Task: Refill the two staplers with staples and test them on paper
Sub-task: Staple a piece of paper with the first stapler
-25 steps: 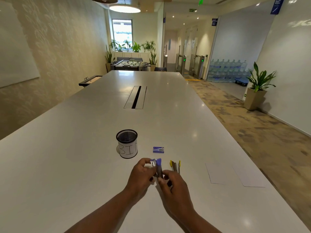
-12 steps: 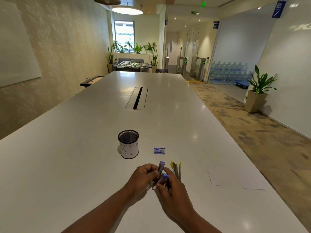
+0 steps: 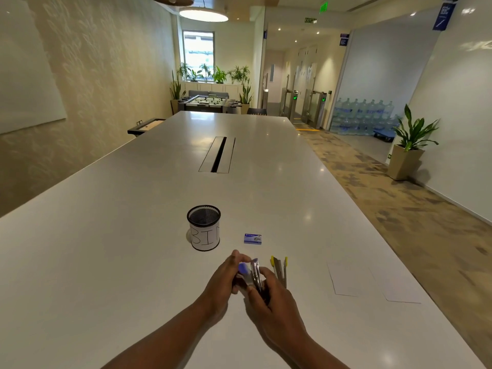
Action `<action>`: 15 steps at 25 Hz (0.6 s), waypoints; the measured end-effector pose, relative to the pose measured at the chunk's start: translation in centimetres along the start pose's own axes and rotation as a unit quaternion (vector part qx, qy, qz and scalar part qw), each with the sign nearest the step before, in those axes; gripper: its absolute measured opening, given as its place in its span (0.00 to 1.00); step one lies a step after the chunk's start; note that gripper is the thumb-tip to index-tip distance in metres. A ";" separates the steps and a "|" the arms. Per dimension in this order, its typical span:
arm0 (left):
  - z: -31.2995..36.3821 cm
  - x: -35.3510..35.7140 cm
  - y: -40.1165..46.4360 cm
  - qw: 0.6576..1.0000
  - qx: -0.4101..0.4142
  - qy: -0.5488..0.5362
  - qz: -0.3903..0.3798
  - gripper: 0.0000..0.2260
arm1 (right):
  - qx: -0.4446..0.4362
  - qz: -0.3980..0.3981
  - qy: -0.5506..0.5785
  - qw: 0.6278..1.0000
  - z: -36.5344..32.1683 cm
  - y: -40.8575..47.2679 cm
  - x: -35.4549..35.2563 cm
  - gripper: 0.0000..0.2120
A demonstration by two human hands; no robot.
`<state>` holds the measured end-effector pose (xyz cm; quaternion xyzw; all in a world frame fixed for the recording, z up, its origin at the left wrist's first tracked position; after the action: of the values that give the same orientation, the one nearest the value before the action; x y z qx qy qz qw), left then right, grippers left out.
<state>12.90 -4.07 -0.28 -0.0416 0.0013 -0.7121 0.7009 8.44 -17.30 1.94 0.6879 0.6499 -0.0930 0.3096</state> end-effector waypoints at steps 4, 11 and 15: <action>-0.4 -0.2 0.4 0.999 -0.008 0.003 0.032 0.24 | -0.024 -0.024 -0.020 0.999 -0.6 -0.2 0.2 0.11; 0.6 -0.9 0.1 0.997 0.015 0.020 0.066 0.10 | -0.033 -0.030 -0.082 0.996 -0.9 -0.2 0.4 0.11; 0.4 -0.7 -0.3 0.994 0.016 0.066 0.085 0.16 | -0.061 -0.053 -0.147 0.986 -0.9 -0.2 0.8 0.22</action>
<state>12.62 -3.32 0.07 0.0166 0.0400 -0.6511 0.7578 8.07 -16.20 2.13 0.6110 0.6375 -0.1694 0.4378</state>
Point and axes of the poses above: each hand's wrist, its own y-axis towards the middle knuckle, its own x-axis out of the palm, z = x × y, the point moved 8 cm from there along y, towards the middle knuckle, and after that the axes turned 7 degrees about z, right-handed, at the moved point
